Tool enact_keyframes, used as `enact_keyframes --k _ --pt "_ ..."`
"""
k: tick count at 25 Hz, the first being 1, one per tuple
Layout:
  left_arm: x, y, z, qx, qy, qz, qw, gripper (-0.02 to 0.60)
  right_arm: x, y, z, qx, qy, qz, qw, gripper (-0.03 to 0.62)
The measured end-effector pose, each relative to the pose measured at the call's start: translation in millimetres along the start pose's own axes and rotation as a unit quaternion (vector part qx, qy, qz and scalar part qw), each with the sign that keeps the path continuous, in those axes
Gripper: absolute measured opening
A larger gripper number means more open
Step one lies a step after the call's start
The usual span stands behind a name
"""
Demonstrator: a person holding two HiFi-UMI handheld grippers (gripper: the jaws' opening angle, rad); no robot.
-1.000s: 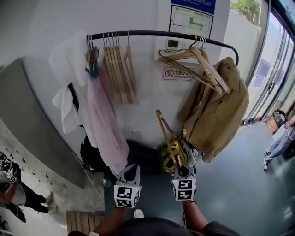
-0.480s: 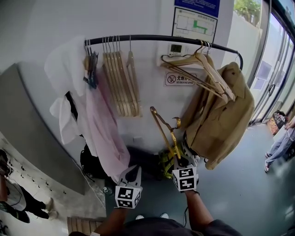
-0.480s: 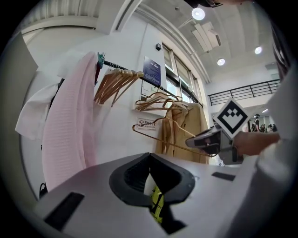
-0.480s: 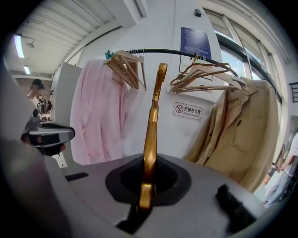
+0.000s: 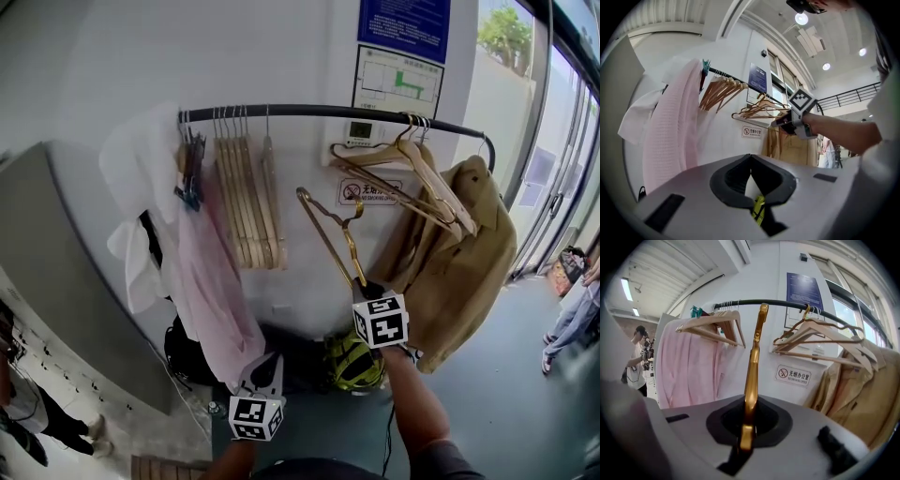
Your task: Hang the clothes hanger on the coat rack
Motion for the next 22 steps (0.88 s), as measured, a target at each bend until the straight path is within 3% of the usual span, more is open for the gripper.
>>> enact_keyframes --k 5,12,16,22 --pt "-1 9 0 0.009 -0.002 0.005 0.9999 0.009 -31 -73 -34 -0.018 -0.006 0.016 1.000 0.015" --pt "-6 10 1 0.005 0.005 0.016 0.9998 0.009 -61 -164 -59 -0.001 -0.032 -0.007 0.999 0.014" --pt "1 7 5 0.001 -0.005 0.017 0.9998 0.009 -73 -189 -69 0.020 -0.030 -0.009 0.999 0.014" --pt "10 6 9 -0.005 -0.021 0.020 0.9996 0.009 -77 -189 -75 0.041 -0.029 -0.005 0.999 0.014"
Point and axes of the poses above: the fingertips, and each gripper's own axes: z backward along the fingers, x to its left, y out of its underside, the point moved 6 cm from there along z, backward along the fingers, and after that the axes turned 12 degrees about -x, right-handed, at the moved point
